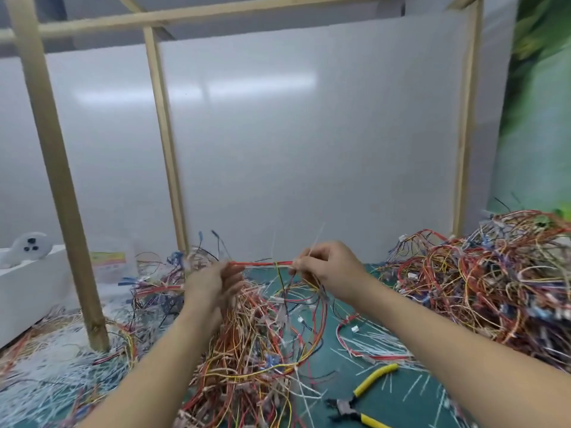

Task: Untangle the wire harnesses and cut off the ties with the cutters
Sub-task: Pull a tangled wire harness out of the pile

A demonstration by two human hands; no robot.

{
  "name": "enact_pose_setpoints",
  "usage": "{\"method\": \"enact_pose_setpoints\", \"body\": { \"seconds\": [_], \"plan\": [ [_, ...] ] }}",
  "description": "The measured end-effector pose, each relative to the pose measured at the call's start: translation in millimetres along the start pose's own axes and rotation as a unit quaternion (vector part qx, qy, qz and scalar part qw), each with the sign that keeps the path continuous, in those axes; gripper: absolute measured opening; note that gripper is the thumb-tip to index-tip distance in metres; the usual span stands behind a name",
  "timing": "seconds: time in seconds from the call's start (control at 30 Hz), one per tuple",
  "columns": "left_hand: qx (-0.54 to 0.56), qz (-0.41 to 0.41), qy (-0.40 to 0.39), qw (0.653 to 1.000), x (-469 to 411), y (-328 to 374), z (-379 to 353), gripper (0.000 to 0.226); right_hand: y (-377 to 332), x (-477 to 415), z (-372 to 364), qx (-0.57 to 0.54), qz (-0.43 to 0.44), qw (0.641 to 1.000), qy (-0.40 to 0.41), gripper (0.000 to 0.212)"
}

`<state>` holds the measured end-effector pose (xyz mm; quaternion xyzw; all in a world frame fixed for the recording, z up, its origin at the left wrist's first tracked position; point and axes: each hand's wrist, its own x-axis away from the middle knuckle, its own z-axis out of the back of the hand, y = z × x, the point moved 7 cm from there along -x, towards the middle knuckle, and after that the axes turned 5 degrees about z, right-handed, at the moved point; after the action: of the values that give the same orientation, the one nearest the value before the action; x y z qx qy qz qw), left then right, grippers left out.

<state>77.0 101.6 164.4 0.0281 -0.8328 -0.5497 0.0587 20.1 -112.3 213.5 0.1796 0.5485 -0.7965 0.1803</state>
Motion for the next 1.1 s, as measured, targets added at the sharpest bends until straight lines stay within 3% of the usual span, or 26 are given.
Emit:
{"method": "enact_pose_setpoints", "body": {
  "seconds": [0.07,0.13,0.27,0.4,0.47,0.53,0.57,0.6,0.67,0.7,0.73,0.8,0.87,0.97,1.0,1.07,1.1],
  "plan": [
    [-0.055,-0.093,-0.001,0.994,4,32,-12,0.020,6,3,9,-0.019,-0.003,1.000,0.012,0.024],
    [-0.106,-0.168,-0.051,0.979,20,52,-34,0.019,20,7,9,-0.018,-0.029,0.999,-0.003,0.023],
    [-0.359,-0.303,-0.161,0.868,63,37,-82,0.021,41,16,5,-0.044,-0.080,0.995,-0.042,0.016],
    [-0.476,-0.312,-0.240,0.786,80,2,-111,0.023,47,27,-7,-0.057,-0.061,0.989,-0.126,0.009],
    [-0.460,-0.310,-0.249,0.794,82,-6,-108,0.022,48,27,-4,-0.029,-0.067,0.991,-0.112,0.022],
    [-0.480,-0.305,-0.225,0.791,75,-18,-89,0.026,40,15,21,-0.005,-0.067,0.997,-0.045,0.027],
    [-0.543,-0.296,-0.202,0.760,66,-29,-73,0.038,32,6,39,-0.001,-0.064,0.998,-0.009,0.026],
    [-0.640,-0.271,-0.173,0.698,54,-44,-51,0.050,23,-3,59,-0.014,-0.065,0.997,0.024,0.025],
    [-0.807,-0.222,-0.125,0.533,29,-68,-2,0.063,2,-19,96,-0.063,-0.065,0.993,0.079,0.023],
    [-0.840,-0.215,-0.105,0.487,18,-71,18,0.063,-8,-25,112,-0.084,-0.061,0.989,0.103,0.022],
    [-0.853,-0.216,-0.076,0.468,10,-67,36,0.061,-18,-29,127,-0.100,-0.056,0.986,0.125,0.022],
    [-0.866,-0.192,-0.007,0.462,-7,-50,70,0.059,-37,-32,159,-0.120,-0.041,0.975,0.180,0.023],
    [-0.875,-0.108,0.053,0.469,-22,-30,103,0.059,-51,-28,196,-0.128,-0.032,0.957,0.258,0.022],
    [-0.871,-0.033,0.052,0.487,-22,-15,105,0.060,-52,-20,219,-0.102,-0.032,0.958,0.266,0.022],
    [-0.872,-0.055,0.049,0.484,-15,-13,86,0.059,-48,-18,213,-0.099,-0.033,0.965,0.240,0.021],
    [-0.857,-0.178,0.060,0.481,9,-9,27,0.057,-35,-12,187,-0.089,-0.040,0.979,0.181,0.019],
    [-0.821,-0.246,0.037,0.513,28,-11,-6,0.061,-28,-8,171,-0.078,-0.046,0.985,0.148,0.019]
  ]
}}
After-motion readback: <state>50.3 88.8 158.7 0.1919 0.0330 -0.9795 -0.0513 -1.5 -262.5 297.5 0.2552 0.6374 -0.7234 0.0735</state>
